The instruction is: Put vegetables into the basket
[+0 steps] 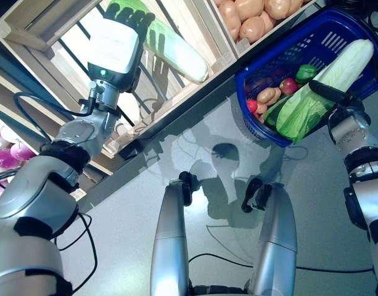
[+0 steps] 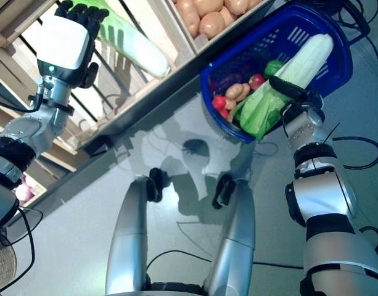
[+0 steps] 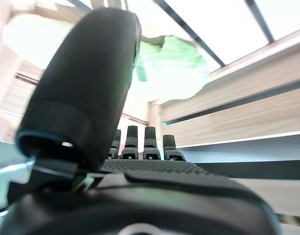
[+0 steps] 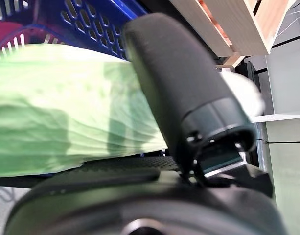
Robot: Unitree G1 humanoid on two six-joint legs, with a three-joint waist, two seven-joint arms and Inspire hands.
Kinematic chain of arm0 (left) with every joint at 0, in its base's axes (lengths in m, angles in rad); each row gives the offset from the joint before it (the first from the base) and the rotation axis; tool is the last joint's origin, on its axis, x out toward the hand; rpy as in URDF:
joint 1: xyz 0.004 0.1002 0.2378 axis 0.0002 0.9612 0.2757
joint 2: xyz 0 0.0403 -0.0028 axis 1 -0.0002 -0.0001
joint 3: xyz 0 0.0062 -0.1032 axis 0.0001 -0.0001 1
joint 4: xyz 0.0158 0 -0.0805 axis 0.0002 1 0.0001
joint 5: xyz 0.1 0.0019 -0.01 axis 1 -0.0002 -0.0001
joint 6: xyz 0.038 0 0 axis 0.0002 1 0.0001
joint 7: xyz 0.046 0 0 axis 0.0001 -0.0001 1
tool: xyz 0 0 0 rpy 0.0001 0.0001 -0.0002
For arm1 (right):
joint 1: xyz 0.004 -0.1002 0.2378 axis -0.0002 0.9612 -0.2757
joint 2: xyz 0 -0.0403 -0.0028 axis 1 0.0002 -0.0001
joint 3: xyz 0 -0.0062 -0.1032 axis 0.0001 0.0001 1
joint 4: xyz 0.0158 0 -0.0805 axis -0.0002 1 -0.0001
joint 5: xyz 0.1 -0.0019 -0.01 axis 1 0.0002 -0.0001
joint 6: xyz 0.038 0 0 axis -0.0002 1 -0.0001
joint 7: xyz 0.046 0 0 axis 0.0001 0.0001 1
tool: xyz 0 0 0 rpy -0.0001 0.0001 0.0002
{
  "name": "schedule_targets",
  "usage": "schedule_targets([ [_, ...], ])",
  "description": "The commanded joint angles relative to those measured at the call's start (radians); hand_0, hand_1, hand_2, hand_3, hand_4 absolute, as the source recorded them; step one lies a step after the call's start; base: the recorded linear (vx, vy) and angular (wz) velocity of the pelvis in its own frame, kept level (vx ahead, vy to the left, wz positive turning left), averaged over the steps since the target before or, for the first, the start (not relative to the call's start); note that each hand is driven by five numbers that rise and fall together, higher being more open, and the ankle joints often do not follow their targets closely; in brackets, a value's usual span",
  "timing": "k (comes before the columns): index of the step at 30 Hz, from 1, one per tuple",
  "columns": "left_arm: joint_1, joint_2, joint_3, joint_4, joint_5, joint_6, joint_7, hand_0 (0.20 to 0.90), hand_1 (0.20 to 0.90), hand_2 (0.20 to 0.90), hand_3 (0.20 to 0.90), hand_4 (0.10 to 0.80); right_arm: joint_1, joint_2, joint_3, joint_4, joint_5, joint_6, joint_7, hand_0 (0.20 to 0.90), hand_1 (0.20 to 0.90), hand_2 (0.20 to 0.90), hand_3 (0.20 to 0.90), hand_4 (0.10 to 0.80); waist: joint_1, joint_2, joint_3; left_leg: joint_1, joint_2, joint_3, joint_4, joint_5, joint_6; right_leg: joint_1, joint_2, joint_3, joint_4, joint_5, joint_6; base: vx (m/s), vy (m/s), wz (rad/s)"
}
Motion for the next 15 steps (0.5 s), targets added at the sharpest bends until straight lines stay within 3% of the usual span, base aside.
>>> schedule_targets([
  [1, -0.181, 0.073, 0.039, 0.026, -0.005, 0.036, 0.07, 0.9, 0.9, 0.9, 0.9, 0.8, -0.144, -0.048, 0.034, -0.052, -0.05, -0.092, -0.028, 0.9, 0.9, 0.9, 0.9, 0.8, -0.017, 0.044, -0.005, 0.16, 0.042, 0.016, -0.061, -0.096, -0.01, 0.166, 0.018, 0.044, -0.111, 0.014, 0.028, 0.059, 0.049, -0.05],
  [9, -0.168, 0.071, 0.011, 0.027, 0.01, 0.012, 0.016, 0.9, 0.9, 0.9, 0.9, 0.8, -0.086, -0.04, 0.062, -0.108, -0.181, -0.109, -0.005, 0.9, 0.9, 0.9, 0.9, 0.8, -0.037, 0.031, -0.005, 0.223, 0.057, 0.033, -0.088, -0.097, -0.016, 0.222, 0.033, 0.05, -0.162, 0.032, 0.031, 0.062, 0.042, -0.09],
  [15, -0.155, 0.082, 0.007, 0.034, 0.002, 0.028, -0.013, 0.9, 0.9, 0.9, 0.9, 0.8, -0.03, -0.055, 0.065, -0.184, -0.133, -0.073, 0.054, 0.9, 0.9, 0.9, 0.9, 0.8, -0.056, 0.02, -0.005, 0.237, 0.074, 0.048, -0.099, -0.095, -0.02, 0.231, 0.041, 0.058, -0.189, 0.048, 0.034, 0.043, 0.038, -0.09],
])
